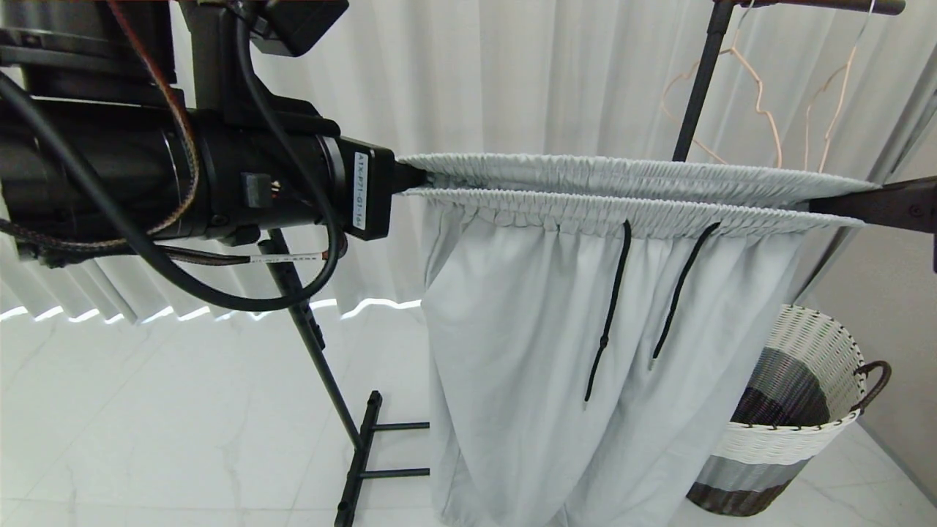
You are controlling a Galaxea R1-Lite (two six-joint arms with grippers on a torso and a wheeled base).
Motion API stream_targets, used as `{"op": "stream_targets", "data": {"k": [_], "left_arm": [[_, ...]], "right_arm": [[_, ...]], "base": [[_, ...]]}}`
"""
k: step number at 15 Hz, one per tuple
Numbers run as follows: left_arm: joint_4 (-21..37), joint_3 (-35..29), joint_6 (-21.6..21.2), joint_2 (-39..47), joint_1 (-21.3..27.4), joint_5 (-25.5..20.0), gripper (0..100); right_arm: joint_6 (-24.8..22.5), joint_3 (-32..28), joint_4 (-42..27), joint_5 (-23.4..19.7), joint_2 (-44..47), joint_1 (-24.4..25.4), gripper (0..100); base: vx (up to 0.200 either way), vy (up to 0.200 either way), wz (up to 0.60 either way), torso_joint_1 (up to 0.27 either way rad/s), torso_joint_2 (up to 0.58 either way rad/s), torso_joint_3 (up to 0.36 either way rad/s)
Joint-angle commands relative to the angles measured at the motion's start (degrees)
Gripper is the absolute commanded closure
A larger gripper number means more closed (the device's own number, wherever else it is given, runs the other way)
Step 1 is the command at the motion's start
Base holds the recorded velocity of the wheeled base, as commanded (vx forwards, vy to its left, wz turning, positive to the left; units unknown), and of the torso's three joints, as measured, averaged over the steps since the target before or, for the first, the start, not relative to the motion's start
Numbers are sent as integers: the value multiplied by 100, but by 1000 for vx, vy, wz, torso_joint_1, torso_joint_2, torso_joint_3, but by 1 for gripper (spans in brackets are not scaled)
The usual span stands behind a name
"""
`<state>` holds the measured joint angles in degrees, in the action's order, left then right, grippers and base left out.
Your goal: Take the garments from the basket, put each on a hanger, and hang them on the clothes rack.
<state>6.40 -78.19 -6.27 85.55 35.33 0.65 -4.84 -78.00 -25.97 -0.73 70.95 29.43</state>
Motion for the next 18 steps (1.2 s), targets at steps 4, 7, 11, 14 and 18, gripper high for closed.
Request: {"op": "stream_targets", "data": {"k": [4, 7, 11, 14, 18], "left_arm": [[2, 436, 20, -100, 97, 23, 100], [2, 542, 11, -91, 115, 32, 100], [2, 594, -24, -91, 150, 32, 100], [2, 603, -15, -100, 185, 32, 100], [2, 603, -6, -83, 220, 58, 100]], "right_arm": [[1, 329, 127, 3, -11, 142, 100], [-8, 566, 329, 3, 24, 151, 100], [1, 698, 505, 64, -29, 239, 100], [1, 724, 505, 143, -29, 248, 100], [1, 1006, 505, 143, -187, 248, 0]], "base": [[0, 0, 0, 0, 0, 0], [0, 0, 0, 0, 0, 0], [0, 0, 0, 0, 0, 0], [0, 0, 0, 0, 0, 0], [0, 0, 0, 0, 0, 0]]}}
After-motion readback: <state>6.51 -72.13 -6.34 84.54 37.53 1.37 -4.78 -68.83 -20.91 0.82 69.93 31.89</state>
